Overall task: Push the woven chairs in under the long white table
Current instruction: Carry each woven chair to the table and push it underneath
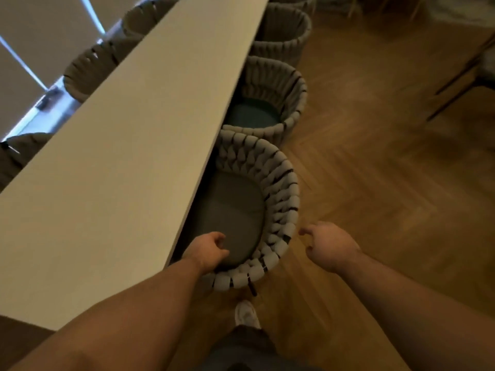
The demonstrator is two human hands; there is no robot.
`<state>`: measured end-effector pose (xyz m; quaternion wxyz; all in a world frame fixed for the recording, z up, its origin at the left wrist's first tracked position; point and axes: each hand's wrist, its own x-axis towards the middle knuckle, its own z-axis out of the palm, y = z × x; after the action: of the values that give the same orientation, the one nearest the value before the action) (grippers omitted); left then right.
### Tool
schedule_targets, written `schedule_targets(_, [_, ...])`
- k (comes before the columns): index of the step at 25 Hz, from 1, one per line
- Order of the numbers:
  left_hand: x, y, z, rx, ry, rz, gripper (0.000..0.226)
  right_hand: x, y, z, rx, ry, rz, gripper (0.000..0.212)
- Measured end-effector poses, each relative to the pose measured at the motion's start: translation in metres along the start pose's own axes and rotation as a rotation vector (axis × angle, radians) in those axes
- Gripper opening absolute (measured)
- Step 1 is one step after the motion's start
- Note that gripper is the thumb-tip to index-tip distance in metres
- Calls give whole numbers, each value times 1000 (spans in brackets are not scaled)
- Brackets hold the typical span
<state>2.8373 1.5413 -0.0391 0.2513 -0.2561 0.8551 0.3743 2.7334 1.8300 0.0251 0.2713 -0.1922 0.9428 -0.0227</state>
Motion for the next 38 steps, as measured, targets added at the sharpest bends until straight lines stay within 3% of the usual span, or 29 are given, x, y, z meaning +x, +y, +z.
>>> schedule_targets(7, [23, -3, 15, -48, -46, -157, 65, 96, -17, -6, -210, -124, -224, 40])
schedule_targets(11, [28, 9, 58, -271, -82, -284, 74, 149, -10, -2, -453, -255, -402, 40])
schedule_targets(15, [36, 29, 112, -430, -130, -433, 89, 195, 0, 7, -764, -477, -573, 66])
schedule_targets(17, [39, 47, 137, -223, -166, -472, 96, 209, 14, 13, -906, -545, -676, 88])
schedule_targets(19, [47, 77, 160, 79, -213, -497, 98, 226, 35, 24, -994, -514, -808, 98])
schedule_targets(24, [76, 119, 182, 150, -201, -494, 73, 257, 41, 35, -1024, -467, -953, 74])
schedule_targets(26, [78, 118, 185, 183, -127, -516, 51, 263, 32, 39, -1052, -446, -980, 62])
schedule_targets(29, [78, 118, 196, 223, 12, -579, 30, 262, 34, 48, -1087, -422, -976, 60])
schedule_targets(33, [71, 119, 203, 208, 73, -600, 31, 255, 37, 45, -1086, -355, -974, 59])
schedule_targets(38, [36, 109, 229, 175, 47, -613, 27, 214, 50, 62, -1060, -417, -986, 56])
